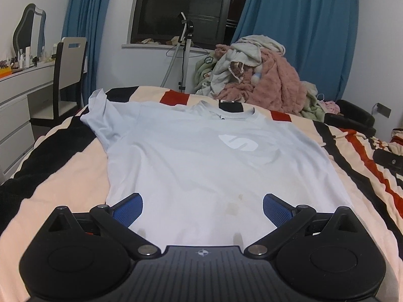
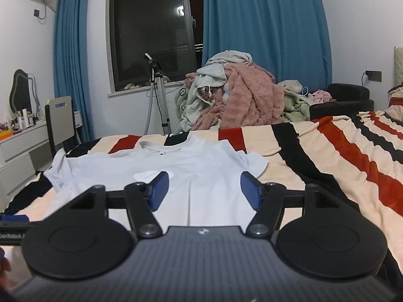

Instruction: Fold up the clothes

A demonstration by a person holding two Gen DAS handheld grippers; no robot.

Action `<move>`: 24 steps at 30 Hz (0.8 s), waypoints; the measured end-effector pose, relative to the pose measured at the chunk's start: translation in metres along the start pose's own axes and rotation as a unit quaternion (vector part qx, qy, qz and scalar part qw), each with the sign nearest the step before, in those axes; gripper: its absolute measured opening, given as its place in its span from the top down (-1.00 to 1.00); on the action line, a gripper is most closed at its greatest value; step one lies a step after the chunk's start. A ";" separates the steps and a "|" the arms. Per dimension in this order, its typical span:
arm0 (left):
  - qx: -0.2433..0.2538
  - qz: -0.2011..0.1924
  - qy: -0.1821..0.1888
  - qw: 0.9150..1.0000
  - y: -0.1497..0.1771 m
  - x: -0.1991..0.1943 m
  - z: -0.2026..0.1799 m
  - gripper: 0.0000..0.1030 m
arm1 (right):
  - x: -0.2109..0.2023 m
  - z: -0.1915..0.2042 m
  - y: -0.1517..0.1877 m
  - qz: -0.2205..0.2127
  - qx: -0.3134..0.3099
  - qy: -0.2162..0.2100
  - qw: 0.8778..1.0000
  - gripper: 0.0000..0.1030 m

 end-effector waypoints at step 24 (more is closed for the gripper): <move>0.015 0.018 -0.029 0.999 0.012 0.014 -0.007 -0.99 | 0.129 -0.142 0.037 0.077 0.275 -0.005 0.958 -0.24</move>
Point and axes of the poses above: each gripper's, at about its wrist camera, not at the fingertips, and x roughly the way its jaws point, z to its left, y to its underside, the point moved 2 cm from there along x, roughly the way its jaws point, and after that the axes turned 10 degrees about -x, right-handed, at the moved point
